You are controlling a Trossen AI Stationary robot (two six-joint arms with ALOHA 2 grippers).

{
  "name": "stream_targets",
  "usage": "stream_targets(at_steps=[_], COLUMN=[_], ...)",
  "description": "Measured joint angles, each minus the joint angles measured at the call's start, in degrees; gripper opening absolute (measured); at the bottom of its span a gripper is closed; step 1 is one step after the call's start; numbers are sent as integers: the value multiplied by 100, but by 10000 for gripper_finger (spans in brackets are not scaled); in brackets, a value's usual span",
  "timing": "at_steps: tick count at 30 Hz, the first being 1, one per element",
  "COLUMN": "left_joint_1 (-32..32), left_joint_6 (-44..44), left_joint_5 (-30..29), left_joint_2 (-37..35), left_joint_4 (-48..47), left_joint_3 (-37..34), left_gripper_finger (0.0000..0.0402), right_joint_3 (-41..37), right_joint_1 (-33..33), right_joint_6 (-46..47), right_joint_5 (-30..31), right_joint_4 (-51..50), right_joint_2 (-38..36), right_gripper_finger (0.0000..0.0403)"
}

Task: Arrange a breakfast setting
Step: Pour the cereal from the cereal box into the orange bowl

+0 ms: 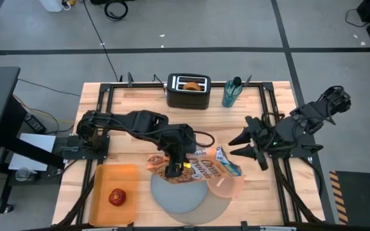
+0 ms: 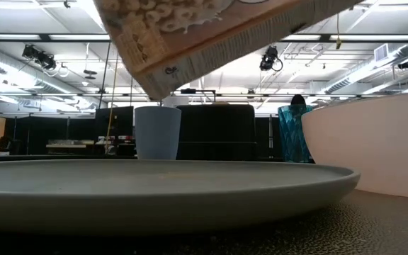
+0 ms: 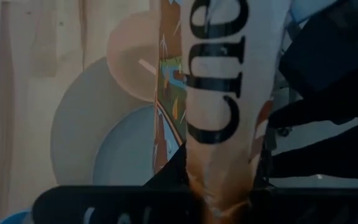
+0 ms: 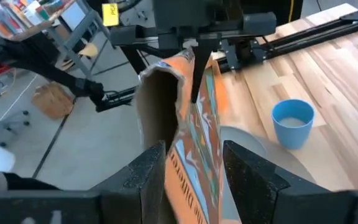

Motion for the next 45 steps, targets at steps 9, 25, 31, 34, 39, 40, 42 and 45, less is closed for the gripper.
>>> stream_targets(at_steps=[9, 25, 31, 34, 39, 40, 42, 45], left_joint_1=[1, -50, -44, -44, -44, -44, -44, -50], left_joint_6=[-24, 30, 37, 24, 28, 52, 106, 126], left_joint_5=[-37, -98, -122, -123, -180, -183, -179, -140], left_joint_2=[133, 186, 186, 186, 229, 249, 304, 337], left_joint_4=[-116, 25, 183, 225, 283, 322, 300, 309], left_joint_3=[-7, -11, -11, -11, -11, -10, -11, -11], left_gripper_finger=[11, 11, 11, 11, 11, 11, 11, 11], right_joint_3=[-459, -458, -458, -457, -456, -456, -456, -456], right_joint_1=[-10, -88, -142, -163, -160, -160, -167, -160], right_joint_6=[-100, -318, -314, -271, -327, -331, -301, -302], right_joint_5=[148, 80, 106, 33, -152, -239, -310, -397], right_joint_4=[854, 723, 819, 798, 753, 741, 730, 720], right_joint_2=[5, 307, 615, 651, 715, 733, 793, 828], right_gripper_finger=[168, 168, 160, 139, 71, 53, 18, 10])
